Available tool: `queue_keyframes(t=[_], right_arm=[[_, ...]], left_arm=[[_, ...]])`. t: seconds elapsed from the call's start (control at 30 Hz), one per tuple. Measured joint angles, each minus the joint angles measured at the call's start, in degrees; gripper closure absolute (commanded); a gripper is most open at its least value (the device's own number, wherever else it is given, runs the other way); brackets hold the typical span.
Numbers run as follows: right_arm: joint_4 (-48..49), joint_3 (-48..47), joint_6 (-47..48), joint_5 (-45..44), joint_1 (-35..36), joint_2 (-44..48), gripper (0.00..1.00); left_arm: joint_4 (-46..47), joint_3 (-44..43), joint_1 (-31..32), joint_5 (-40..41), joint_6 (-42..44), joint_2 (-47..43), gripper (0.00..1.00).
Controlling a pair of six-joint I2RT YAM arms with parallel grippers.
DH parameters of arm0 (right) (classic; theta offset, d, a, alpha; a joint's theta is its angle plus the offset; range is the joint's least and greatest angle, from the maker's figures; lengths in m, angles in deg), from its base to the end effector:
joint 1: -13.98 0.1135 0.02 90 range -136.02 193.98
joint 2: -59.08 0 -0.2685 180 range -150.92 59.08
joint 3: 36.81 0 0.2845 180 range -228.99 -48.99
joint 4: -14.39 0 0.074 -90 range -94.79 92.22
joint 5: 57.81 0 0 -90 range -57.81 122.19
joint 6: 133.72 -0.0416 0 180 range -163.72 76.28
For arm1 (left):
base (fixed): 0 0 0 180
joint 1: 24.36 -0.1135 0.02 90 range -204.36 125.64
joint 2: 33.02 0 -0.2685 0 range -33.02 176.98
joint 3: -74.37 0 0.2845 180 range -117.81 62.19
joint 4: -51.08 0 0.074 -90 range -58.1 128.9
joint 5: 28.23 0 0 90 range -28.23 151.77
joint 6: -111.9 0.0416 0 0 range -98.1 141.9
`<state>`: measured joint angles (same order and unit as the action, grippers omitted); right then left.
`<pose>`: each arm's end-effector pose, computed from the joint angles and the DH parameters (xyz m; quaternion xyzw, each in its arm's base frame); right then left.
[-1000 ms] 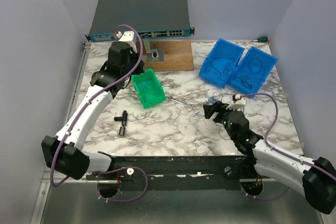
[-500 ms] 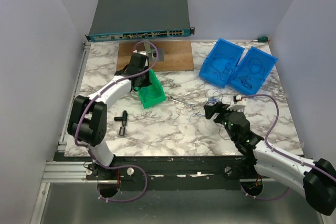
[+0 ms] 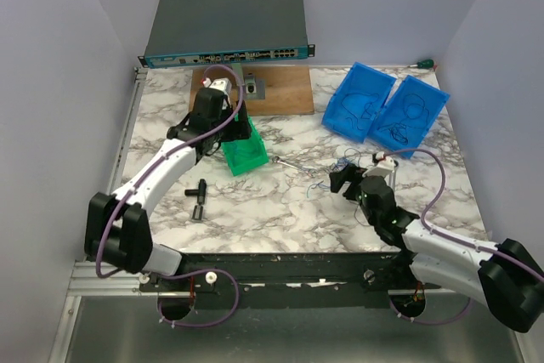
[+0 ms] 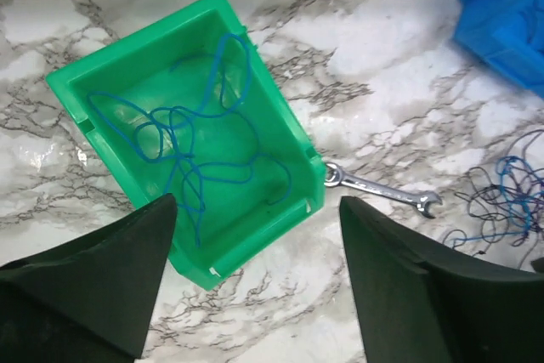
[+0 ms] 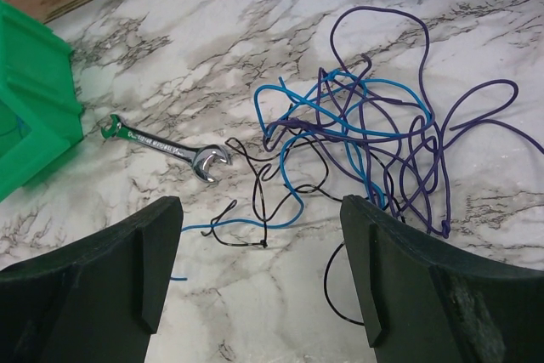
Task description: Untangle the cables
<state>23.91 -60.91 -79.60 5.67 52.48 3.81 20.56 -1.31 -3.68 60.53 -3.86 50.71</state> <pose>0.1789 0.1186 0.1459 0.1104 0.8080 0.1793 0.5503 0.3391 -0.1289 0.2685 -0.0352 0.9002 -0.1800 0.3949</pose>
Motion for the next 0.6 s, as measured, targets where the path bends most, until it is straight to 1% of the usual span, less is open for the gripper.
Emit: queue_keyframes(t=[0.03, 0.1, 0.2, 0.4, 0.5, 0.6], right_arm=[[-0.1, -0.2, -0.1, 0.0, 0.0, -0.4, 0.17], [-0.4, -0.6, -0.3, -0.1, 0.0, -1.4, 0.17], [-0.4, -1.3, -0.5, -0.1, 0.0, -3.5, 0.20], [-0.8, -3.9, -0.4, 0.9, 0.0, -9.1, 0.28], [-0.7, -4.8, 0.2, 2.4, 0.0, -11.0, 0.31], [-0.5, -5.0, 0.9, 4.0, 0.0, -11.5, 0.30]], left_arm=[[0.4, 0.5, 0.1, -0.3, 0.0, -1.6, 0.02], [1.1, 2.1, 0.9, -0.8, -0.3, -5.0, 0.01], [2.1, 4.8, 2.4, -1.0, -0.4, -9.0, 0.01], [6.2, 14.1, 7.4, -1.0, -0.6, -19.6, 0.01], [10.4, 18.9, 10.3, -1.2, -0.4, -23.8, 0.02], [15.9, 22.4, 12.3, -3.6, 0.1, -24.5, 0.07]])
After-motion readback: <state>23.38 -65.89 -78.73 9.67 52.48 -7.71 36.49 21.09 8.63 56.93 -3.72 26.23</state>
